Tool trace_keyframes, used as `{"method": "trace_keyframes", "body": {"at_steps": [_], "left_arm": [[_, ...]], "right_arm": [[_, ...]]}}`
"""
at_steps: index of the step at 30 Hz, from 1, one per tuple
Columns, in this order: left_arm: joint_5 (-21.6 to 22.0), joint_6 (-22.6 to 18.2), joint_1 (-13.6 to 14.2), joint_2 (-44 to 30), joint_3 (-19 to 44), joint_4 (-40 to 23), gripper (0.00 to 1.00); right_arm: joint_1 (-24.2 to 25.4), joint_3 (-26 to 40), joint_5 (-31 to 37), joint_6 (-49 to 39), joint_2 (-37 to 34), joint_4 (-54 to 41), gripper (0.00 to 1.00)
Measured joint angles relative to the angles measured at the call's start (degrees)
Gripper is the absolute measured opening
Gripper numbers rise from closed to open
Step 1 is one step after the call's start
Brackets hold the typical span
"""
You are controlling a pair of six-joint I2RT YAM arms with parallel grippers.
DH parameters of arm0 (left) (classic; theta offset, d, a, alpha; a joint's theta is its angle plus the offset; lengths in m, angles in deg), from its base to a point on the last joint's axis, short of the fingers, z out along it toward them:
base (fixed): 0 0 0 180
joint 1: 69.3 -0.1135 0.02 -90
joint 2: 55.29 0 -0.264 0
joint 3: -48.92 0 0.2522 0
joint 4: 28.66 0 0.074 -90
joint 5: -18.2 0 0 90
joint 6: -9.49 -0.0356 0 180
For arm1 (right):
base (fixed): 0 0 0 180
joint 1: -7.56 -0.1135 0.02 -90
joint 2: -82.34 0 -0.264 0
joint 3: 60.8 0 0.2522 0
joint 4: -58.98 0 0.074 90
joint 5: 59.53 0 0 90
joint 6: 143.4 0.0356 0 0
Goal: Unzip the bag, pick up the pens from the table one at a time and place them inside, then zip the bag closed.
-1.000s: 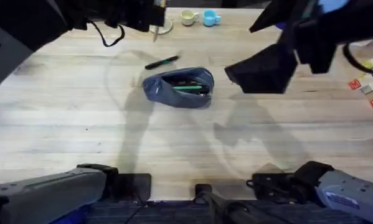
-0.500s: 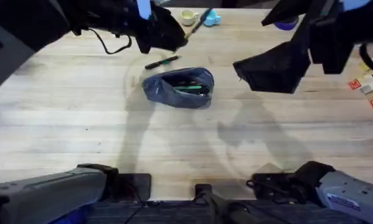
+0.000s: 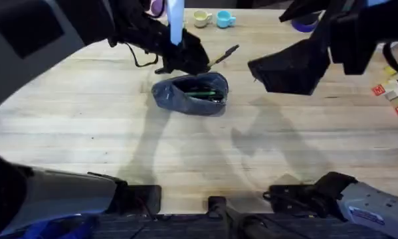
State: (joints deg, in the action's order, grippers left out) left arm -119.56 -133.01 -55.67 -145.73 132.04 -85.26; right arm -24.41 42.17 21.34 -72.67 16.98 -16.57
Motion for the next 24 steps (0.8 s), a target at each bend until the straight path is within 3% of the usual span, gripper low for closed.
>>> {"method": "trace_keyframes", "body": {"at_steps": [11, 21, 24], "left_arm": [[6.7, -5.9, 0.0, -5.6, 0.0, -6.5, 0.044], [19.1, -7.1, 0.1, -5.8, 0.0, -6.7, 0.044], [20.9, -7.3, 0.4, -5.8, 0.0, -6.7, 0.116]], "right_arm": [[0.0, 0.0, 0.6, 0.0, 0.0, 0.8, 0.997], [0.0, 0.0, 1.4, 0.0, 0.0, 1.5, 0.998], [0.0, 0.0, 1.4, 0.0, -0.1, 1.5, 0.998]]}}
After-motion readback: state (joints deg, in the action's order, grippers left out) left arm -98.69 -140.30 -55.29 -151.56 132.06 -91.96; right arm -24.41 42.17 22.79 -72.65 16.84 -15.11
